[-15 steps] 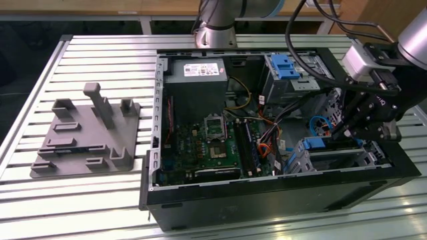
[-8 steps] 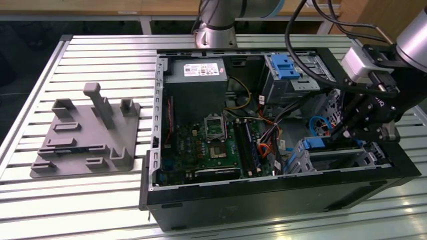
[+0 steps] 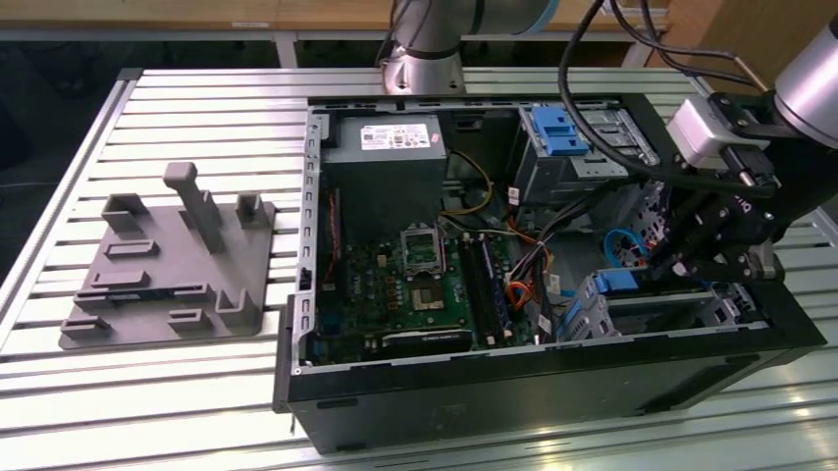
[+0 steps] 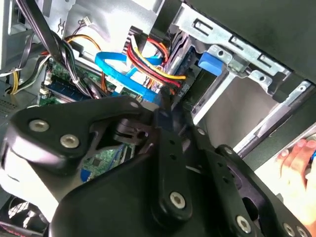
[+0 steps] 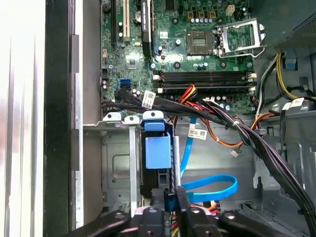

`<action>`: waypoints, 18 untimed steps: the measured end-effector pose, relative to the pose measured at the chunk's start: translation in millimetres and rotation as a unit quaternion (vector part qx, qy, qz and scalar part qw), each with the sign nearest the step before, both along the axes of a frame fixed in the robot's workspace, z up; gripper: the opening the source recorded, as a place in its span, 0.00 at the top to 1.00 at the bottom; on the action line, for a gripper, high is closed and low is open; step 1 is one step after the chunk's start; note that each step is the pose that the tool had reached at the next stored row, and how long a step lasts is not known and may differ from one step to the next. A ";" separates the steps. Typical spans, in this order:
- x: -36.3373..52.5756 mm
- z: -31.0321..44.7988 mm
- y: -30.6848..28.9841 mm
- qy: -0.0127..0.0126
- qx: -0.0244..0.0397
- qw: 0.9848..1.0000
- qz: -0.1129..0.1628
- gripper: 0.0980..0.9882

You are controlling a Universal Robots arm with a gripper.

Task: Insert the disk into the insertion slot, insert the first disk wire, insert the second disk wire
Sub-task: 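Insert the second disk wire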

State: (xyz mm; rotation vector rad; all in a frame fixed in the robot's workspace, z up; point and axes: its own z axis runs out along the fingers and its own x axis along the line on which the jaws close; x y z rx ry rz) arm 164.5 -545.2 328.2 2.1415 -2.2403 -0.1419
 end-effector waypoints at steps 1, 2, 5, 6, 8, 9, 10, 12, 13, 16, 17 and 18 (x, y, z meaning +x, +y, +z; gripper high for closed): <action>0.0 2.1 0.0 0.000 -0.001 1.000 0.000 0.85; 0.0 4.8 0.0 0.000 0.000 1.000 0.000 0.78; -0.1 18.0 0.3 0.000 -0.001 1.000 0.000 0.71; -0.1 22.5 0.6 0.000 -0.001 1.000 0.000 0.71; -0.2 31.5 1.8 0.000 -0.001 1.000 0.000 0.71; -0.1 36.0 2.7 0.000 -0.001 1.000 0.000 0.71; -0.1 40.3 3.7 -0.001 -0.001 1.000 0.000 0.71; -0.1 48.1 6.0 -0.002 -0.001 1.000 0.000 0.71; -0.1 50.1 7.4 -0.002 -0.001 1.000 0.000 0.71; -0.1 50.4 8.7 -0.002 -0.002 1.000 0.000 0.73; -0.1 50.4 8.7 -0.002 -0.002 1.000 0.000 0.80; -0.1 50.4 8.7 -0.002 -0.002 1.000 0.000 0.87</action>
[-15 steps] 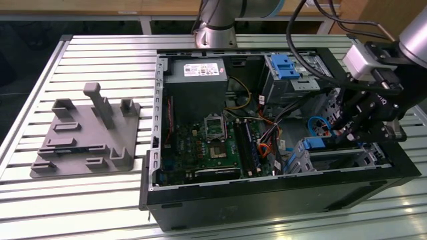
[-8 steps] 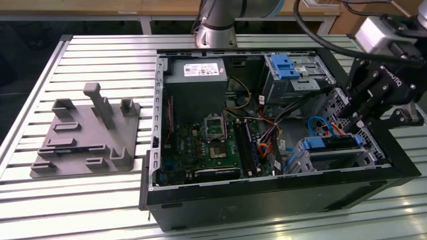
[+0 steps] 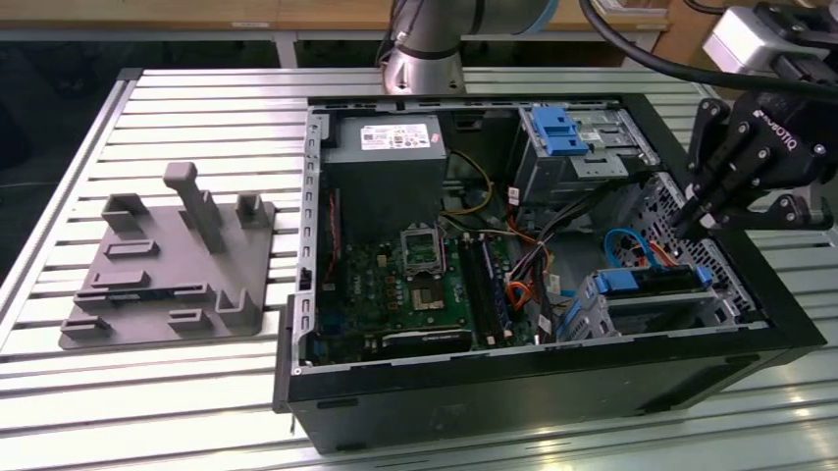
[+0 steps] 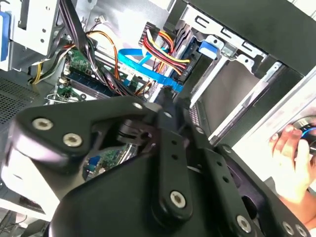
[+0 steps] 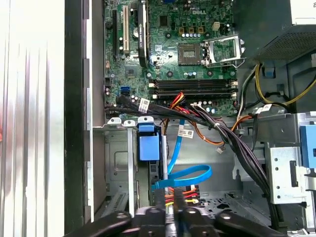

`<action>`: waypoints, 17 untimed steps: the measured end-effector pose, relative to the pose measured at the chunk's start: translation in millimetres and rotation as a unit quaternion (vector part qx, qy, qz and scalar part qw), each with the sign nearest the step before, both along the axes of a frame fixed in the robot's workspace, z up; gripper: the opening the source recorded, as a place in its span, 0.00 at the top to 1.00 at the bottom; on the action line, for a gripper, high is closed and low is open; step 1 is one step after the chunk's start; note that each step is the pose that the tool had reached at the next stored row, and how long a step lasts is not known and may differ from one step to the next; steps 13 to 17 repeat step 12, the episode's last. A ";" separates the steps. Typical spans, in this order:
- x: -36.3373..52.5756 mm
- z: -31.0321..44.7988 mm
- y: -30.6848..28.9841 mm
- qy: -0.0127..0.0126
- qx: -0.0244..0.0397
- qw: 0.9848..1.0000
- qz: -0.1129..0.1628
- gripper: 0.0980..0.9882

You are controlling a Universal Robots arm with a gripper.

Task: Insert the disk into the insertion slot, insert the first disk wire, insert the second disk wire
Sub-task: 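Insert the second disk wire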

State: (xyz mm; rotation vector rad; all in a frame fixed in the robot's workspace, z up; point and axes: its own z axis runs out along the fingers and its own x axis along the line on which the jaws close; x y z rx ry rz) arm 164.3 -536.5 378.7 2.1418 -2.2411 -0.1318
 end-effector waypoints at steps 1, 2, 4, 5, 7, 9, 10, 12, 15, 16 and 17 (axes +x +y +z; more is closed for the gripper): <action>0.0 0.0 0.0 0.000 0.000 1.000 0.000 0.87; 0.0 0.0 0.0 0.000 0.000 1.000 0.000 0.87; 0.0 0.0 0.0 0.000 0.000 1.000 0.000 0.94; 0.0 0.0 0.0 0.000 0.000 1.000 0.000 0.94; 0.0 0.0 0.0 0.000 0.000 1.000 0.000 0.94; 0.0 0.0 0.0 0.000 0.000 1.000 0.000 0.94; 0.0 0.0 0.0 0.000 0.000 1.000 0.000 0.94; 0.0 0.0 0.0 0.000 -0.001 1.000 0.000 0.94; 0.0 0.0 0.0 0.000 -0.001 1.000 0.000 0.94; 0.0 0.0 0.0 0.000 -0.001 1.000 0.000 0.94; 0.0 0.0 0.0 0.000 -0.001 1.000 0.000 0.94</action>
